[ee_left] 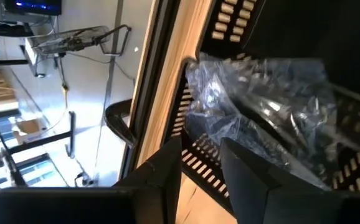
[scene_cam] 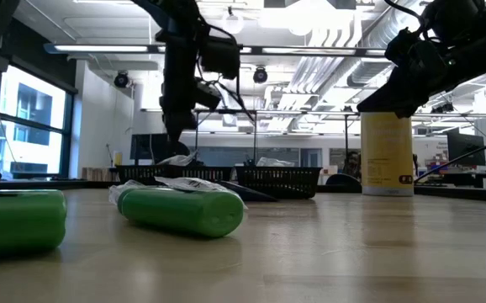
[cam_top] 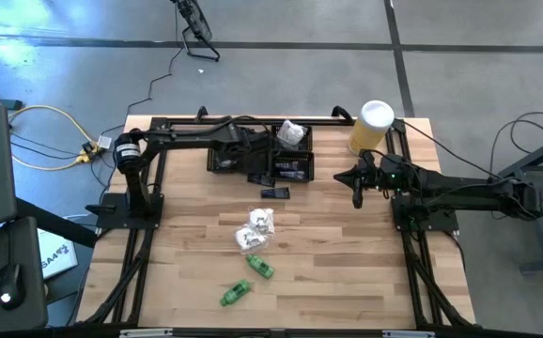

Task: Pick & Place Travel size toiletries
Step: Put the top green shampoo bottle into the right black bin

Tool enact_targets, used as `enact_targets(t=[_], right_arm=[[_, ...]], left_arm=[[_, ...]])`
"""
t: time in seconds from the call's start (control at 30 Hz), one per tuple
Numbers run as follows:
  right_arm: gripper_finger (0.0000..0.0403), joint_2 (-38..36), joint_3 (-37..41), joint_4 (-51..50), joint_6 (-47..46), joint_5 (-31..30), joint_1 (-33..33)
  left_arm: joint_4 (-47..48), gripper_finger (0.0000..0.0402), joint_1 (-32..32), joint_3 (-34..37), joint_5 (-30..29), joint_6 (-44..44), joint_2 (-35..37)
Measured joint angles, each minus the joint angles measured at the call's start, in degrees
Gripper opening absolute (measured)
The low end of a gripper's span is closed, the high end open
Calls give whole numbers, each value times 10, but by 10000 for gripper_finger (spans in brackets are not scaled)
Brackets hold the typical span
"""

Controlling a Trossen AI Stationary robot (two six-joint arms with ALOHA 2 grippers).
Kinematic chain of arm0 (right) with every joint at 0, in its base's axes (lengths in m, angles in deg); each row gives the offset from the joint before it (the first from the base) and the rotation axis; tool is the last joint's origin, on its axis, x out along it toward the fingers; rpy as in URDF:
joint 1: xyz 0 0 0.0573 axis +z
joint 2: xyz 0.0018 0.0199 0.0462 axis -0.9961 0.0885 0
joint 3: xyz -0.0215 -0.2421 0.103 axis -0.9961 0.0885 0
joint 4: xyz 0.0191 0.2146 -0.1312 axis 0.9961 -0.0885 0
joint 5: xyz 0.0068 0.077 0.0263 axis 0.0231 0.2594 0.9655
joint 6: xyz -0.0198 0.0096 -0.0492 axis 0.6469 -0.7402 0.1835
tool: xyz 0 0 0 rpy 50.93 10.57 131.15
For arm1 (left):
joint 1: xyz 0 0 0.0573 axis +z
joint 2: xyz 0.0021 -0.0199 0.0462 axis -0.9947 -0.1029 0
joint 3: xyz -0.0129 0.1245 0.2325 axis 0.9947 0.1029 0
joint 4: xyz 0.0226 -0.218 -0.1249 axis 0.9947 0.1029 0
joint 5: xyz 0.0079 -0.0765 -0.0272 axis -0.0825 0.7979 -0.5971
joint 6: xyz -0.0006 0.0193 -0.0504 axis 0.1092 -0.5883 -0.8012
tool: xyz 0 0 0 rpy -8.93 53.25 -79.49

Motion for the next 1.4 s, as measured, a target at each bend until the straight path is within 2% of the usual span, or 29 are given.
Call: enact_targets(t=[0.23,0.43,0.53,0.67,0.8,0.93,1.03,1.4], right_arm=[[2,0,0,0,0,0,0],[2,0,0,0,0,0,0],[2,0,0,-3,0,3,0],[2,0,0,-4,-13,20,0],[2,0,0,-8,-29,48,0],[2,0,0,-8,-46,49,0],[2,0,0,0,-45,43,0],[3,0,0,73,-31,45,0]], left_arm=[[-2,86,-14,-32,21,48,0],[-35,30,-57,-32,27,121,0],[-40,5,-70,-32,63,167,10],[-75,4,-78,-15,93,193,31],[-213,2,-88,61,167,224,73],[-369,1,-93,164,235,246,130],[-445,1,-90,229,251,253,175],[-636,1,-90,410,307,323,346]])
